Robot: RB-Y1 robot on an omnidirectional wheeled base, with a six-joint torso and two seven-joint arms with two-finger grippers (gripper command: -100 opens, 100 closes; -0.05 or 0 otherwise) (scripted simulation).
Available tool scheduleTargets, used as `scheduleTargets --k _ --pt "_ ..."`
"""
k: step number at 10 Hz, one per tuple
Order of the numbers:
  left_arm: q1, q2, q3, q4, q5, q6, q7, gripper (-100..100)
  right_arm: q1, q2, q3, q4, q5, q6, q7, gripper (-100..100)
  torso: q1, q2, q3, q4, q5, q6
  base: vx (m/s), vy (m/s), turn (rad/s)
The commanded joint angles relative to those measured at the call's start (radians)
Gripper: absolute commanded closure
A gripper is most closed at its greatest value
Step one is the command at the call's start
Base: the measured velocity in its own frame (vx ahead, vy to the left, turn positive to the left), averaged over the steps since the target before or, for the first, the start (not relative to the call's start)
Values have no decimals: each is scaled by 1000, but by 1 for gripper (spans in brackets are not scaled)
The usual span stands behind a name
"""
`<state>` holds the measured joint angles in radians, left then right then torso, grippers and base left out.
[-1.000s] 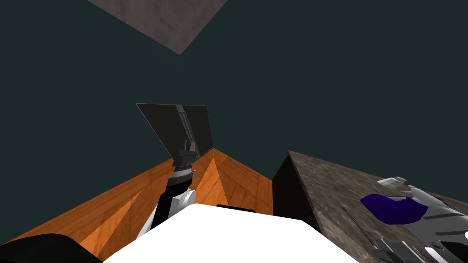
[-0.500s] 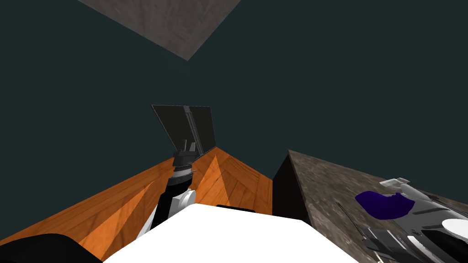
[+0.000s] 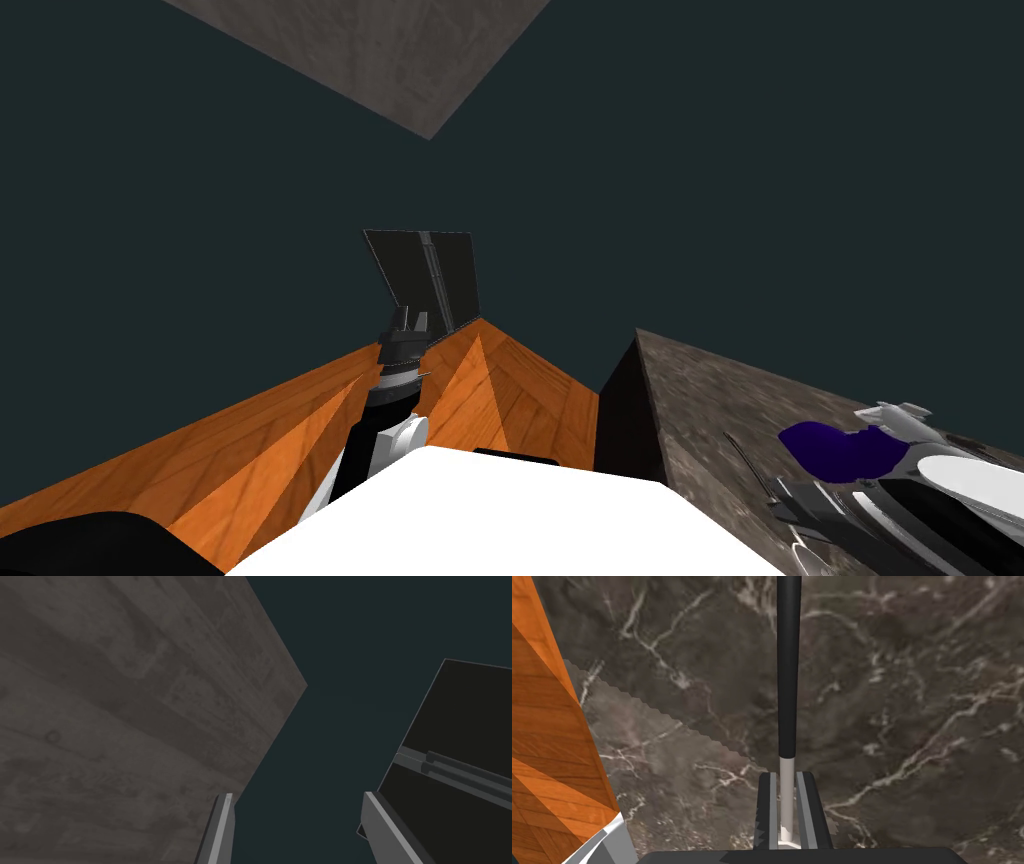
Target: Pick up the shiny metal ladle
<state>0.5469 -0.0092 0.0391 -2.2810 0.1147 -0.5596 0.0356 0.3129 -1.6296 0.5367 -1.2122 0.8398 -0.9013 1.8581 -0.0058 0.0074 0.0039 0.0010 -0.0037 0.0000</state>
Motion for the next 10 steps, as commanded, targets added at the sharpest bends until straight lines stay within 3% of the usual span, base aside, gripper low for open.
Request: scheduleTargets --k 1,2,4,5,8,9,10 --pt "0 0 0 0 0 0 0 0 -4 -2 0 -3 3 -1 -50 100 0 0 0 0 0 0 -70 -32 7" --pt "0 0 0 0 0 0 0 0 -13 -19 0 -54 23 27 -79 100 1 -2 -1 0 0 1 -138 -51 204" --pt "0 0 0 0 0 0 0 0 -13 -19 0 -54 23 27 -137 100 0 -1 0 0 0 1 -95 -49 88" --pt "0 0 0 0 0 0 0 0 -21 -36 0 -103 42 56 -165 100 1 -3 -2 -1 0 2 -115 -48 185" --pt "0 0 0 0 0 0 0 0 -21 -36 0 -105 42 56 -229 100 2 -3 -2 -1 0 3 -71 -25 50" --pt "0 0 0 0 0 0 0 0 -30 -53 0 -155 61 84 -268 100 3 -6 -3 -1 1 3 -114 -33 245" --pt "0 0 0 0 0 0 0 0 -30 -53 0 -156 61 84 -292 100 2 -4 -2 -1 0 -1 -123 -48 200"
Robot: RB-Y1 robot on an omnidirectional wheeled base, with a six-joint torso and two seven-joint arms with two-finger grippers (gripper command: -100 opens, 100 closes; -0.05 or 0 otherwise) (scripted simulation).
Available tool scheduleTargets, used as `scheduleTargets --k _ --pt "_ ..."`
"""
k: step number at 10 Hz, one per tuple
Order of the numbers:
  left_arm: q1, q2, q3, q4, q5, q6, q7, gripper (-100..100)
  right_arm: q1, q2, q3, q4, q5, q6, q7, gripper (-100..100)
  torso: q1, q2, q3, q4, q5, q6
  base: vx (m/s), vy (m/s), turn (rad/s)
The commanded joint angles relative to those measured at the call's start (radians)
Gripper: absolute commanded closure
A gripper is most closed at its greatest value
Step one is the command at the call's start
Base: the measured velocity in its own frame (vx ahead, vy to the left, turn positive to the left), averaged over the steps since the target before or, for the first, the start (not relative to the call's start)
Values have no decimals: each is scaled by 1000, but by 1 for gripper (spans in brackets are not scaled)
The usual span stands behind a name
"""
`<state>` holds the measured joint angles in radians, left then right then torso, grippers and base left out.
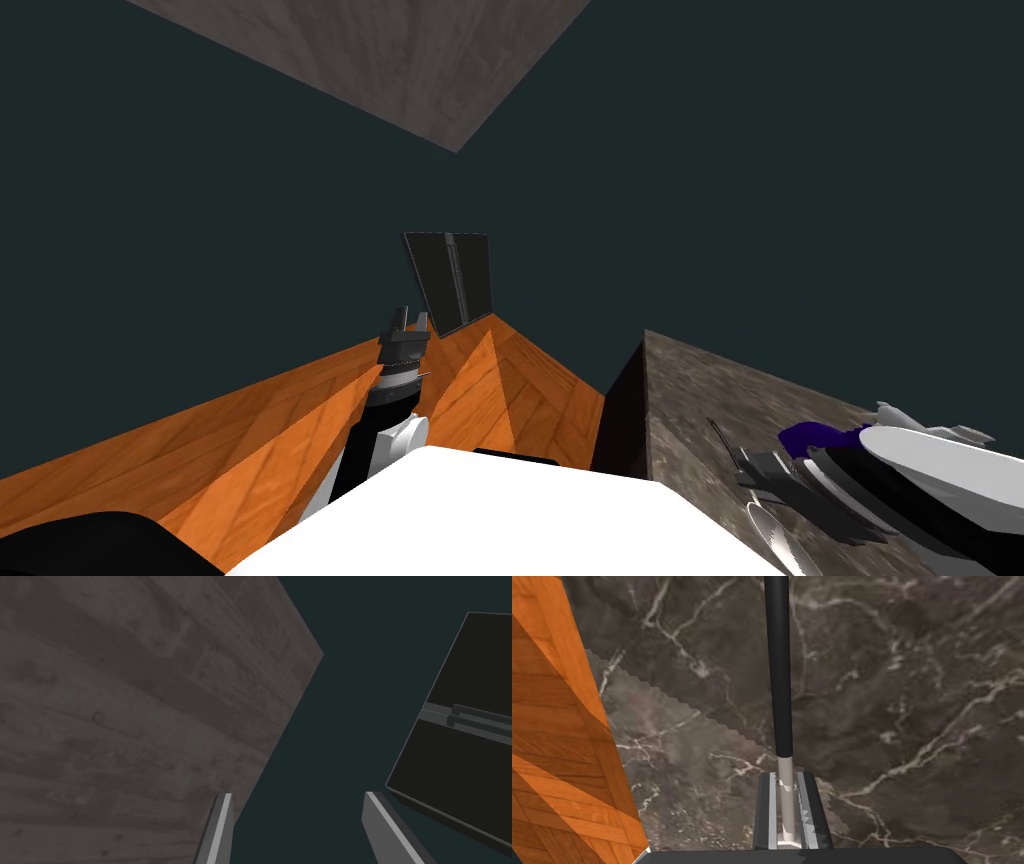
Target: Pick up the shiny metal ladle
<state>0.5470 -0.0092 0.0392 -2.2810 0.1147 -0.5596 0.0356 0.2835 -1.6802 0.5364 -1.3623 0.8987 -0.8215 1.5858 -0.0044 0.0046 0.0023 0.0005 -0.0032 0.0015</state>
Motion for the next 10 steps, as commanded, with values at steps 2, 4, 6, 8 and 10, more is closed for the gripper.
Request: scheduleTargets --k 2,4,6,8,10 --pt "0 0 0 0 0 0 0 0 -9 -19 0 -55 21 33 -77 100 0 -1 -1 0 0 2 -101 -42 74" --pt "0 0 0 0 0 0 0 0 -9 -19 0 -57 21 33 -132 100 -1 3 2 0 0 1 -117 -28 96" --pt "0 0 0 0 0 0 0 0 -18 -35 0 -108 40 61 -185 100 1 2 1 0 0 0 -143 -31 181" --pt "0 0 0 0 0 0 0 0 -18 -35 0 -108 40 61 -222 100 0 0 0 0 0 3 -38 -7 -14" --pt "0 0 0 0 0 0 0 0 -16 -36 0 -108 40 62 -214 0 1 -5 -3 -1 0 3 0 0 0"
